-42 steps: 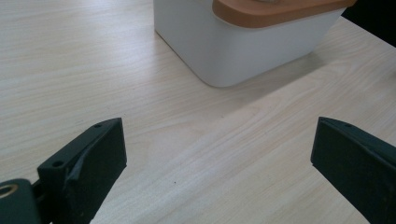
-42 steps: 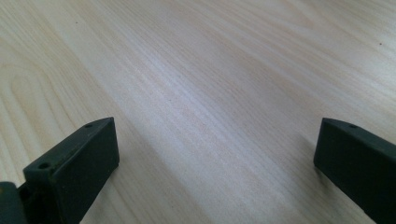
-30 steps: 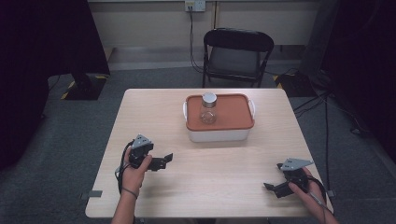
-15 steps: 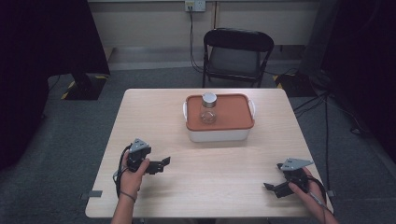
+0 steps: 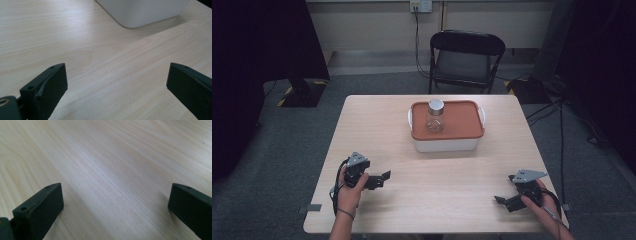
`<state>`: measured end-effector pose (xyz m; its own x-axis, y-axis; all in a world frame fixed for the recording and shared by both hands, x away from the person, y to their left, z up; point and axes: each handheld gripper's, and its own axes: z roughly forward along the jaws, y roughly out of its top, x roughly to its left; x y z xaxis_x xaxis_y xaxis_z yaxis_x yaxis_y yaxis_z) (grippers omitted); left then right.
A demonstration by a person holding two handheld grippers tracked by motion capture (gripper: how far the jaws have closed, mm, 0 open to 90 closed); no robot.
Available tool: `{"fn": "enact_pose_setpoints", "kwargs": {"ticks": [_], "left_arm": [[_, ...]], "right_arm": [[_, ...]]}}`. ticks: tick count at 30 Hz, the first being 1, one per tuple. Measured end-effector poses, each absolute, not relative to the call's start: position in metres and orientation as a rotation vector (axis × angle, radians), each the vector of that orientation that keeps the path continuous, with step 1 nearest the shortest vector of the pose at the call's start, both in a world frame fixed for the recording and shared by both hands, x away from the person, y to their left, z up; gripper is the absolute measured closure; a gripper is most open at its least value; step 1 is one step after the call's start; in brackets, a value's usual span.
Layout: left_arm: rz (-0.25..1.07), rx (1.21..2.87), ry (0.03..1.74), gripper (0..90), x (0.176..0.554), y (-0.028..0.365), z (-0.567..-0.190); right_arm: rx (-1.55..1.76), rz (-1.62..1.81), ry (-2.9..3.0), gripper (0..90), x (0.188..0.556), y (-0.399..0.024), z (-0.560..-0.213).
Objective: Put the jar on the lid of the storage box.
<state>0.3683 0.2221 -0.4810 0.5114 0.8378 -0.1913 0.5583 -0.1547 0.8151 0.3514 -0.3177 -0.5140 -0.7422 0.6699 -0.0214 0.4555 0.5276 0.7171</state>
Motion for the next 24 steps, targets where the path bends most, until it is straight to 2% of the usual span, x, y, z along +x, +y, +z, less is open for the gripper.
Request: {"fn": "enact_pose_setpoints", "kwargs": {"ticks": [24], "left_arm": [[0.379, 1.82, 1.214, 3.1, 0.356, 0.241, -0.498]], "right_arm": [[0.939, 1.035, 2.475, 0.0, 0.351, -0.318, -0.514]]}}
